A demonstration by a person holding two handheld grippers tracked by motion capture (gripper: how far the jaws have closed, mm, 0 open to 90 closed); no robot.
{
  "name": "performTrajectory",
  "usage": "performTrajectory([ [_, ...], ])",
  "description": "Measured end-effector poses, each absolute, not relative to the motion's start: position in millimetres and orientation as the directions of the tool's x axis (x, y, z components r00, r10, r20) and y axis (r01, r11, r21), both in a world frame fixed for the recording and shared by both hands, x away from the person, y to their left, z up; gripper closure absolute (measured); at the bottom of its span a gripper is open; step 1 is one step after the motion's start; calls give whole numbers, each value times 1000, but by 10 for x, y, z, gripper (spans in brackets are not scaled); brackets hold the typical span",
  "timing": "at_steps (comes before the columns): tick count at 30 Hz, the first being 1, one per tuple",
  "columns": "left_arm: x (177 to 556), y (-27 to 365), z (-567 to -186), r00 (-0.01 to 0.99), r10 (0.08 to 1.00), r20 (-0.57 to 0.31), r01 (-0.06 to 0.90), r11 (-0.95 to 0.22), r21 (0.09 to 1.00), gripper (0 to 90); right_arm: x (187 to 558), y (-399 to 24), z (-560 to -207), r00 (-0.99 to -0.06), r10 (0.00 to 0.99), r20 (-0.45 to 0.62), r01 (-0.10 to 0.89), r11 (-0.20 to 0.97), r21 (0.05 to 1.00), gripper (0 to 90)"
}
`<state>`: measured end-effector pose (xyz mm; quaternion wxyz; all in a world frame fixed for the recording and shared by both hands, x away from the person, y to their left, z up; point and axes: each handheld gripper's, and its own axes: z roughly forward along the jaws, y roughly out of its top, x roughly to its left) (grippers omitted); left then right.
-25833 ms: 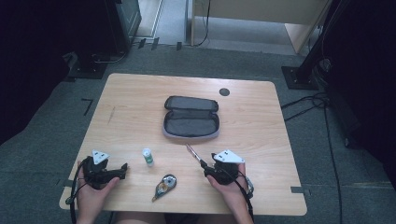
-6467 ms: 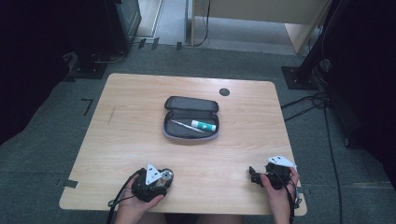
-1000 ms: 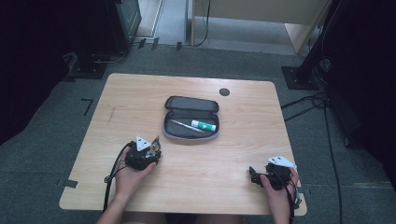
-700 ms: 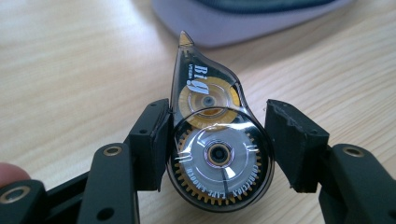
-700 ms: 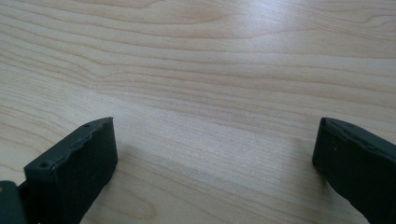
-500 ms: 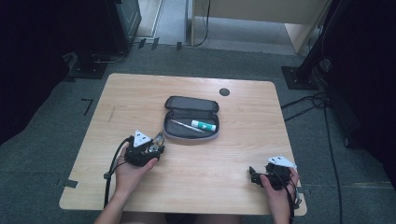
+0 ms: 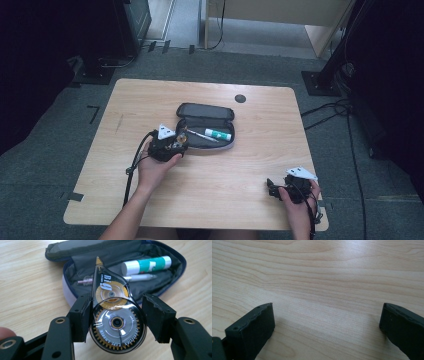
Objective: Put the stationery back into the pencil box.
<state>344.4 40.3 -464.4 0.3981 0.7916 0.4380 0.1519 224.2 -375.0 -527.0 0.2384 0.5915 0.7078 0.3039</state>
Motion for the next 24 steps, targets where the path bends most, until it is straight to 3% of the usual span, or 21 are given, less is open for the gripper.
performTrajectory([
  [19,3934,65,-4627,597,798,-80,579,-360,731,425,2241,-3747,-5269,-190,981,25,692,116,712,0],
  [24,3965,23,-4663,602,798,-37,586,-410,699,425,2241,-3746,-5269,-192,981,25,692,117,712,0],
])
